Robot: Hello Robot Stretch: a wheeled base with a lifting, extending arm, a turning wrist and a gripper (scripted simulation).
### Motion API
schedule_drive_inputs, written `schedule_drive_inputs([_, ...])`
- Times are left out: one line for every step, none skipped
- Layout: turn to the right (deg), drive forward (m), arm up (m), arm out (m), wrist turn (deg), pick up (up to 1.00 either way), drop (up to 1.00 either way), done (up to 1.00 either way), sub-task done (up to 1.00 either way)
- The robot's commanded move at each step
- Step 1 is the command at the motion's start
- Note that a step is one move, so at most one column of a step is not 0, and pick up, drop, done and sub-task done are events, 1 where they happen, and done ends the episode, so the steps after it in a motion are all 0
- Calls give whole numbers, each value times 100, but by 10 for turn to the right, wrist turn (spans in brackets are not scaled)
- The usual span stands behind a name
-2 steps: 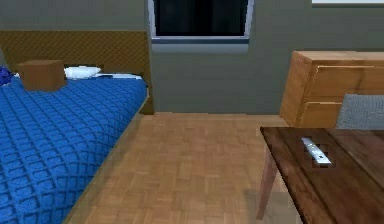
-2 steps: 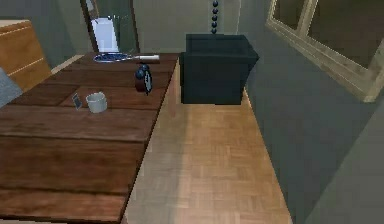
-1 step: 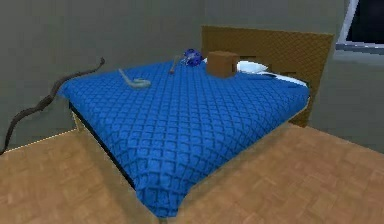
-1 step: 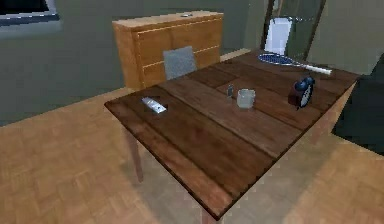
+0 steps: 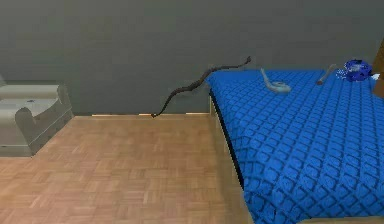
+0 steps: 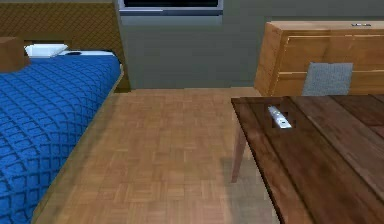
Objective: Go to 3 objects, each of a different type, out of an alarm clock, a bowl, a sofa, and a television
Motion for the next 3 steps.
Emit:
schedule_drive_inputs([0,15,0,0,0,0,0,0,0])
schedule_drive_inputs([450,0,0,0,0,0,0,0,0])
schedule_drive_inputs([450,0,0,0,0,0,0,0,0])
